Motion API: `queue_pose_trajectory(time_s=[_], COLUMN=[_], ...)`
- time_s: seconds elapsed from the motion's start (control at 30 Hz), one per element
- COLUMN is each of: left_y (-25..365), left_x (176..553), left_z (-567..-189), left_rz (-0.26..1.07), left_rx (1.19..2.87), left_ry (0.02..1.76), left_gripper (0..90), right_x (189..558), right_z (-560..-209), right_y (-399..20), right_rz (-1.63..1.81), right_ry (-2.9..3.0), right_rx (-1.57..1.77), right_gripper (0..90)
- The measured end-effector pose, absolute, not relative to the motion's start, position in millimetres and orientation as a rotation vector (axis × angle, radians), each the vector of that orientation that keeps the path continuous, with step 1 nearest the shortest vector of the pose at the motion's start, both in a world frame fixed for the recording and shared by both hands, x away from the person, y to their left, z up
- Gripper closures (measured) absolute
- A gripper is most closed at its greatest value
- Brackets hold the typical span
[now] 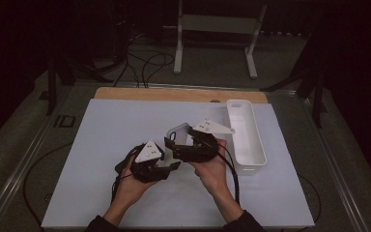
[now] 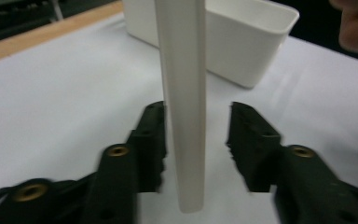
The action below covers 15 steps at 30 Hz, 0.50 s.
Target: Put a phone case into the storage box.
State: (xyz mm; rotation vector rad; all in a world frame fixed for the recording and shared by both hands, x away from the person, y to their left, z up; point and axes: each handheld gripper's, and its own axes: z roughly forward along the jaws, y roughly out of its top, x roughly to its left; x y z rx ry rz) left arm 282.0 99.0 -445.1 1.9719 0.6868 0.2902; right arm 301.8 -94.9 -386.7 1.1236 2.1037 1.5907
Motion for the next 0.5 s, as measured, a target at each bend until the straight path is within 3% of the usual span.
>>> queue_pose_trajectory(time_s=[0.27,0.43,0.5], left_y=[105,109,113], left_x=[282,280,279], left_z=[-440,-438,-437], left_rz=[0.397,0.423,0.436], left_rx=[1.939,1.947,1.933], left_ry=[0.757,0.748,0.738], left_gripper=[14.3,0.8,0.0], right_x=[304,305,306], right_z=[-386,-385,-385], right_y=[-100,-104,-107], right_rz=[1.567,1.554,1.549], right_ry=[2.101,2.088,2.083], right_rx=[1.105,1.113,1.116], right_gripper=[16.7,16.7,16.7])
